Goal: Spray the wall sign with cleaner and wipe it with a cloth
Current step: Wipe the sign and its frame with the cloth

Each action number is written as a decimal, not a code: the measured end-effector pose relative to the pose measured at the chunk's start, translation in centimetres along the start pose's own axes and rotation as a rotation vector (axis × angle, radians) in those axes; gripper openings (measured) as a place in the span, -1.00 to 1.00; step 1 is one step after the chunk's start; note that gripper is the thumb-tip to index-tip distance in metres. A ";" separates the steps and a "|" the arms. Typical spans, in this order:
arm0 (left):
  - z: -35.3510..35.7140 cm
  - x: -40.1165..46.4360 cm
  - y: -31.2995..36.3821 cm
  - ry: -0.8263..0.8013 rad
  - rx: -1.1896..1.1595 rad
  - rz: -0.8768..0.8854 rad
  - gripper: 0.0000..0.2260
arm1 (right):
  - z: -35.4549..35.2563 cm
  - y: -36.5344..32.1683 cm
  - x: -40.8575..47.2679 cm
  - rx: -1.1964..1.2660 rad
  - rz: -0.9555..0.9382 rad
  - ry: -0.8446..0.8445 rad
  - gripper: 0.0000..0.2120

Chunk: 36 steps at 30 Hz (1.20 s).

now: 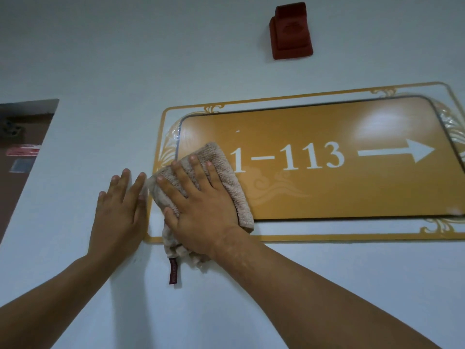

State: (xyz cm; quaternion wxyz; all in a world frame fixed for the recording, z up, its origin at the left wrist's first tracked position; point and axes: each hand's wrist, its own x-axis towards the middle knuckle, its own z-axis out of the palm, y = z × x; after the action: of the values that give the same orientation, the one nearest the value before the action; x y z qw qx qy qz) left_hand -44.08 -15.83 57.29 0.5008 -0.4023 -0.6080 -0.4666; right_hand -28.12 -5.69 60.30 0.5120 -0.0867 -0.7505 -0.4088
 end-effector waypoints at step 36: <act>2.3 -2.4 7.1 0.186 -0.116 -0.089 -0.40 | -4.1 11.8 -9.3 -0.027 0.017 -0.029 -0.42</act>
State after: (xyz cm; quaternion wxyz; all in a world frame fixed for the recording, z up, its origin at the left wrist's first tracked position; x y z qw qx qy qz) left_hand -37.43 -11.96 55.98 0.5097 -0.3585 -0.5480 -0.5580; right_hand -14.49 1.82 59.27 0.5033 -0.1059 -0.7516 -0.4131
